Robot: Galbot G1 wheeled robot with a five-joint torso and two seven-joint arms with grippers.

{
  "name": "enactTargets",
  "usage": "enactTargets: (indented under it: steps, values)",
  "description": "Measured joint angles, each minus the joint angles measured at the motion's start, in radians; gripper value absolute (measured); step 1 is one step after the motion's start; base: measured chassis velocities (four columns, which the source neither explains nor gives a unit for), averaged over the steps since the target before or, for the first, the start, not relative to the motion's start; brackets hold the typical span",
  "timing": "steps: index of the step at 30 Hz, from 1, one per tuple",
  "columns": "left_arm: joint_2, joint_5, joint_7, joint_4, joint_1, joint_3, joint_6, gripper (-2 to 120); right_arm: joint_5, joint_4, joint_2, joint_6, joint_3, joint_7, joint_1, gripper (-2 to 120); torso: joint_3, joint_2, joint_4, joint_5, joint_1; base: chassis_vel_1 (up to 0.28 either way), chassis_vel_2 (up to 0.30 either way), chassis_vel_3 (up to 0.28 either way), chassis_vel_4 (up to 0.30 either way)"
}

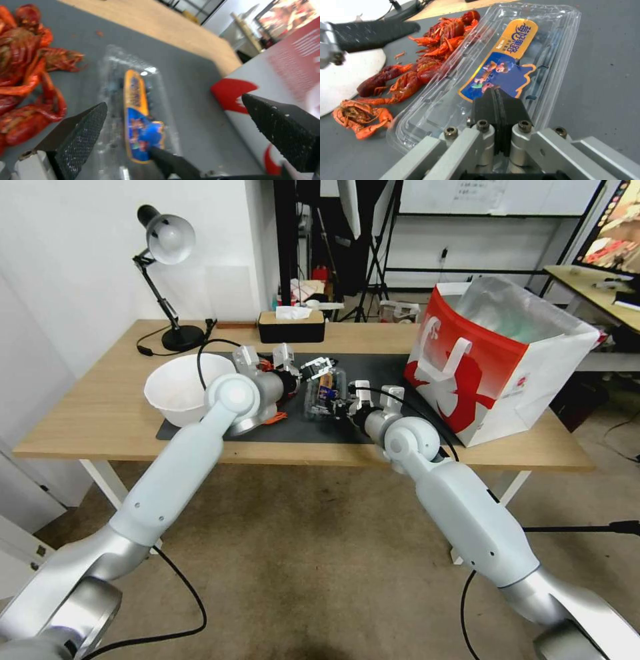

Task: Close the takeout container lid, then place the container into the takeout bag.

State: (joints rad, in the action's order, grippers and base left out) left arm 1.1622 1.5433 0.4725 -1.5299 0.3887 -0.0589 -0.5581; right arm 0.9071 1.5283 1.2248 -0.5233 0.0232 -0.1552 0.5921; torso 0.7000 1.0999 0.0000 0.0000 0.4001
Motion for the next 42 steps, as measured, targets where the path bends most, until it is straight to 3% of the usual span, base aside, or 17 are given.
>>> enactTargets:
  steps: [9, 12, 13, 15, 22, 42]
  values:
    - [0.023, -0.002, 0.075, 0.053, -0.039, 0.003, -0.086, 100, -0.003, 0.001, -0.001, 0.0, -0.001, 0.003, 0.003, 0, 0.0, 0.0, -0.0002, 0.0, 0.0, 0.0, 0.0, 0.0, 0.0]
    - [0.028, 0.046, 0.12, 0.067, -0.053, 0.004, -0.109, 100, -0.005, 0.002, 0.0, 0.0, -0.001, 0.003, 0.005, 0, 0.0, 0.0, 0.0001, -0.0001, 0.0, 0.0, 0.0, 0.0, 0.0]
    - [0.035, 0.106, 0.169, 0.08, -0.064, 0.015, -0.131, 100, -0.007, 0.003, 0.0, 0.0, -0.001, 0.004, 0.007, 0, 0.0, 0.0, 0.0, -0.0001, 0.0, 0.0, 0.0, 0.0, 0.0]
    - [0.04, 0.15, 0.202, 0.095, -0.074, 0.026, -0.154, 100, -0.009, 0.003, 0.0, 0.0, -0.001, 0.006, 0.009, 0, 0.0, 0.0, -0.0002, 0.0002, 0.0, 0.0, 0.0, 0.0, 0.0]
    - [0.041, 0.194, 0.23, 0.123, -0.08, 0.03, -0.177, 100, -0.011, 0.005, 0.0, 0.001, 0.003, 0.007, 0.012, 0, 0.0, 0.0, 0.0, -0.0001, 0.0, 0.0, 0.0, 0.0, 0.0]
    - [0.059, 0.217, 0.23, 0.175, -0.092, 0.02, -0.181, 100, -0.01, 0.018, -0.007, 0.001, 0.01, 0.005, 0.014, 0, 0.0, 0.0, -0.0001, 0.0, 0.0, 0.0, 0.0, 0.0, 0.0]
